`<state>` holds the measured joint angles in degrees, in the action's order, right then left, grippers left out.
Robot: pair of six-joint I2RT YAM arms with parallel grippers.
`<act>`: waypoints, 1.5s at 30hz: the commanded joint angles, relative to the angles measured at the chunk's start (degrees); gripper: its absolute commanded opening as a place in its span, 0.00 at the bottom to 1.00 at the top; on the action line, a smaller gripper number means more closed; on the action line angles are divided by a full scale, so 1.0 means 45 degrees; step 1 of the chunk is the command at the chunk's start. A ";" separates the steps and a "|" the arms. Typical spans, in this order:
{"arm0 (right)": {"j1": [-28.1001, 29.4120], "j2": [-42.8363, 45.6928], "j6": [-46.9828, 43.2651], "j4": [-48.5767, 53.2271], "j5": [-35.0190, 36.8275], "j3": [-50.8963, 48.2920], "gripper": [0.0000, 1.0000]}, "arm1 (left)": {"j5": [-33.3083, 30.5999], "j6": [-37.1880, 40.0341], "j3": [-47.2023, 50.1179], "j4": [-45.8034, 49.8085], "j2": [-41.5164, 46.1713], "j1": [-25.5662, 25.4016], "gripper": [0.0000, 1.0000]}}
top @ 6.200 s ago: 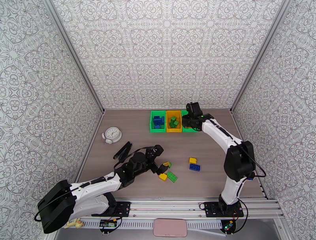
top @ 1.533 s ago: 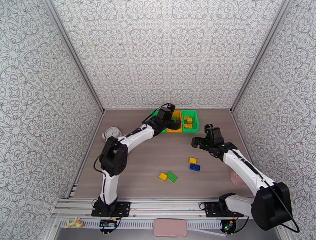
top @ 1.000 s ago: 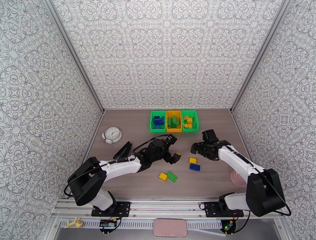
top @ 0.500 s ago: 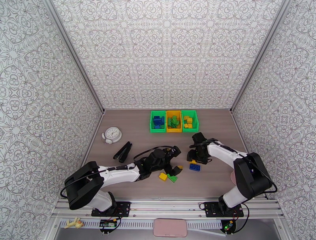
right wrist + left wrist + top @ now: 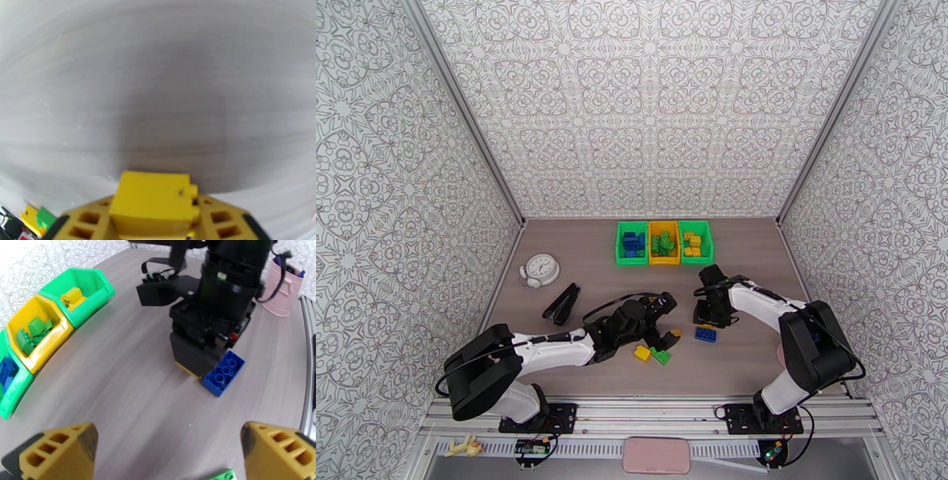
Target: Sort the legos into containers by color
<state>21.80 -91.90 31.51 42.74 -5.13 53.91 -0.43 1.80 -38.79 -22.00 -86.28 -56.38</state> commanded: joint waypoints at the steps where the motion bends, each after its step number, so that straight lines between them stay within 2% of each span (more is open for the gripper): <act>1: 0.0020 0.1001 -0.0107 -0.0056 0.0480 0.0592 0.33 | -0.0757 0.0221 -0.0446 -0.0887 -0.0440 -0.0091 1.00; 6: -0.0276 0.1613 -0.0315 -0.1135 0.0885 0.1204 0.33 | -0.0889 -0.0643 -0.1114 -0.1871 -0.1216 -0.0108 1.00; 10: -0.0783 0.1083 -0.0387 -0.2599 0.0938 0.2338 0.32 | -0.0903 -0.1078 -0.1217 -0.2185 -0.1363 -0.0121 1.00; 22: -0.1582 -0.3983 -0.2626 -0.3162 0.1081 0.8670 0.33 | -0.2125 -0.1284 -0.1292 -0.2096 -0.1200 0.0191 1.00; 30: -0.1798 -0.7038 -0.3115 -0.2329 0.1364 1.2091 0.36 | -0.2823 -0.1526 -0.1177 -0.1375 -0.0603 0.0245 1.00; 34: -0.1818 -0.7994 -0.3448 -0.1220 0.1373 1.3814 0.49 | -0.2846 -0.1670 -0.1041 -0.0823 -0.0182 0.0234 1.00; 36: -0.1818 -0.7923 -0.3529 -0.1138 0.1335 1.3865 0.64 | -0.2957 -0.1854 -0.1031 -0.0303 0.0062 0.0161 1.00; 37: -0.1818 -0.7784 -0.3599 -0.1182 0.1297 1.3739 0.71 | -0.3024 -0.2080 -0.1051 0.0126 0.0208 0.0143 1.00; 40: -0.1818 -0.7049 -0.3696 -0.1302 0.1285 1.2965 0.84 | -0.3297 -0.2787 -0.1193 0.1798 0.0708 0.0015 1.00; 45: -0.1818 -0.4953 -0.3893 -0.1830 0.1278 1.0407 0.92 | -0.4161 -0.3893 -0.1246 0.4600 0.1694 -0.0681 1.00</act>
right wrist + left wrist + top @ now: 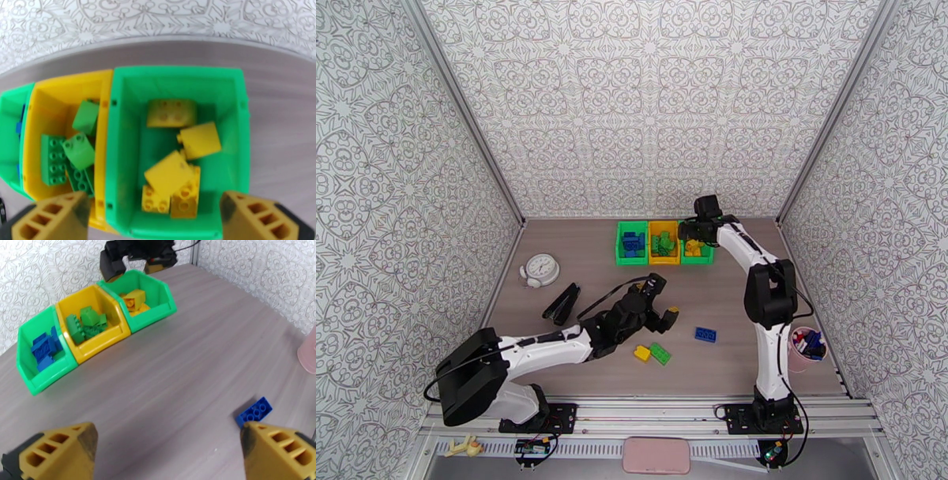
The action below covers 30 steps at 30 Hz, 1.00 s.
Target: Sort the legos into containers by color
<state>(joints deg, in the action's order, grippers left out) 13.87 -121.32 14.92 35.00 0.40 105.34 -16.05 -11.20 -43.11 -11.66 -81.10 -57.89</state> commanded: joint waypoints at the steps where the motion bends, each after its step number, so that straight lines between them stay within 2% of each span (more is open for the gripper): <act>1: -0.0057 0.2125 -0.0267 -0.0355 -0.0086 -0.1703 0.92 | -0.0800 -0.1264 -0.0266 0.2838 0.0731 -0.0485 1.00; 9: -0.0054 0.5918 -0.0750 -0.1315 -0.1137 -0.6480 0.93 | -0.0810 -0.2477 -0.0807 0.7140 0.1323 -0.1526 1.00; 13: -0.0054 0.7272 -0.1028 -0.1481 -0.1517 -0.8125 0.93 | -0.0277 -0.3023 -0.0713 0.8205 0.1210 -0.1802 1.00; 21: -0.0054 0.8662 -0.0880 -0.1623 -0.1353 -0.9772 0.94 | 0.0894 -0.4700 -0.0654 0.8983 0.0590 -0.1092 0.84; 24: -0.0064 0.8766 -0.0738 -0.1743 -0.1374 -1.0048 0.94 | 0.1301 -0.4646 -0.0703 0.8662 0.0072 -0.1069 0.78; 30: -0.0054 0.8921 -0.0615 -0.1760 -0.1342 -1.0117 0.94 | 0.1847 -0.4369 -0.1353 0.9245 -0.1197 -0.1067 0.73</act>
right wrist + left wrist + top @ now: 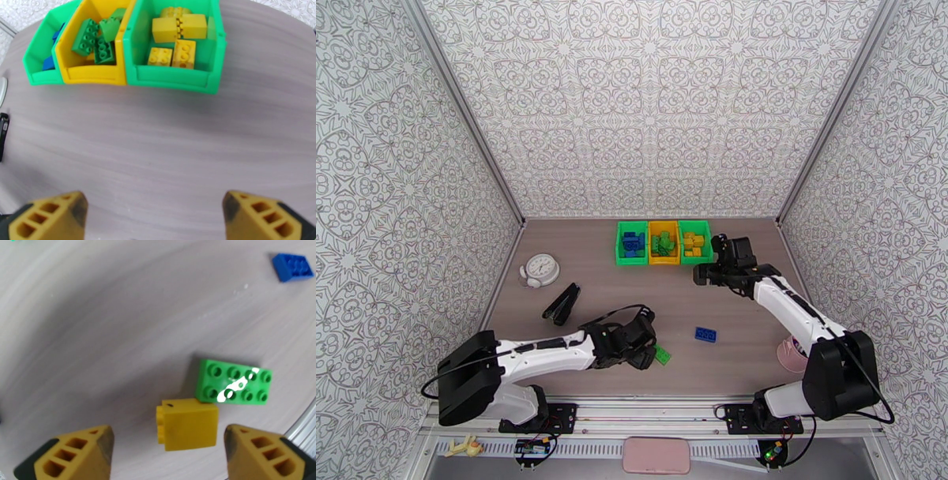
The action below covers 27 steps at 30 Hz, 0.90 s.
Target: Sort the legos into containers by color
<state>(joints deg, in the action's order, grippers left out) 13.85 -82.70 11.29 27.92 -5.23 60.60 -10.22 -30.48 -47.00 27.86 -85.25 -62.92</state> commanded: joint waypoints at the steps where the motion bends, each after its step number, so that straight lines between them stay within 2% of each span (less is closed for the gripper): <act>1: -0.0050 0.0368 0.0172 -0.0182 -0.0078 -0.0210 0.94 | 0.0654 -0.0063 -0.0545 0.0458 -0.0392 0.0041 0.73; 6: -0.0050 0.0495 0.0239 -0.0165 -0.0046 -0.0456 0.94 | 0.0808 -0.0141 -0.0570 0.0411 -0.0860 0.0199 0.70; 10: -0.0050 0.0690 0.0477 -0.0332 -0.0119 -0.0818 0.94 | 0.0979 -0.0277 -0.0385 -0.0123 -0.1101 0.0358 0.61; 20: -0.0040 0.1047 0.0519 -0.0152 -0.0206 -0.1078 0.92 | 0.0638 -0.0494 -0.0297 -0.0546 -0.1594 0.0602 0.51; 24: -0.0050 0.1240 0.0480 -0.0036 -0.0123 -0.1195 0.92 | 0.0497 -0.0612 -0.0318 -0.0471 -0.1477 0.0602 0.39; 27: -0.0050 0.1326 0.0512 -0.0018 -0.0196 -0.1356 0.92 | 0.0206 -0.1008 -0.0012 -0.0639 -0.0985 0.0615 0.38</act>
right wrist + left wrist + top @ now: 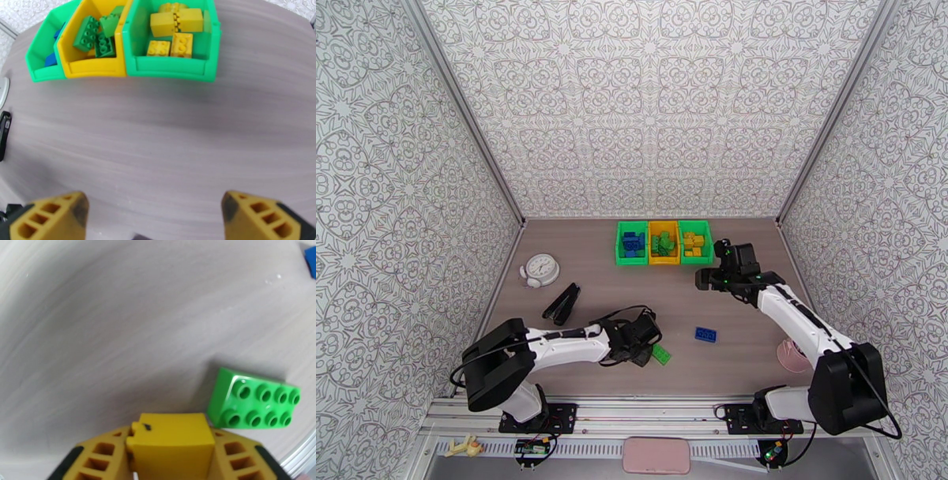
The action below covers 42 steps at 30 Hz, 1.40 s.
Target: Sort the legos into containers by color
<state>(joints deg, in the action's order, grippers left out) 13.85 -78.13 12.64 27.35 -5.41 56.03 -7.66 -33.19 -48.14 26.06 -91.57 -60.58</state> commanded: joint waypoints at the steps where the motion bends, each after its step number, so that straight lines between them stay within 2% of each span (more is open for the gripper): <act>1: -0.0050 0.0355 0.0229 0.0110 -0.0227 -0.0413 0.92 | -0.0569 -0.0501 0.0347 -0.0321 0.0676 0.0098 0.38; 8: -0.0050 0.1051 0.0245 0.0279 -0.0337 -0.0711 0.92 | -0.2487 -0.0024 0.0463 -0.2257 0.2343 0.0184 0.37; 13: -0.0050 0.1669 0.0283 0.0475 -0.0195 -0.1015 0.91 | -0.3424 0.1119 -0.0344 -0.4515 0.1868 0.0742 0.34; 16: -0.0088 0.1957 0.0499 0.0511 -0.0096 -0.1212 0.91 | -0.3029 0.1948 -0.1341 -0.5761 0.0750 0.1333 0.34; 21: -0.0213 0.2518 0.0790 0.0667 0.0441 -0.1553 0.90 | -0.1675 0.3112 -0.3897 -0.6617 -0.1479 0.2070 0.34; 27: -0.0662 0.3360 0.1034 0.0811 0.0837 -0.2046 0.90 | -0.0578 0.3696 -0.6885 -0.7239 -0.4161 0.2806 0.35; 35: -0.0815 0.4098 0.1744 0.1084 0.0584 -0.2459 0.89 | 0.0340 0.3957 -1.1519 -0.6943 -0.7750 0.3743 0.36; 42: -0.0831 0.4499 0.1636 0.1618 0.0669 -0.2418 0.89 | 0.0706 0.3964 -1.6206 -0.5739 -1.0965 0.4308 0.36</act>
<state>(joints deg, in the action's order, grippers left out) 10.48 -59.24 19.70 32.45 -3.03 45.30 -6.46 -16.27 -114.30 -3.20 -137.27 -41.98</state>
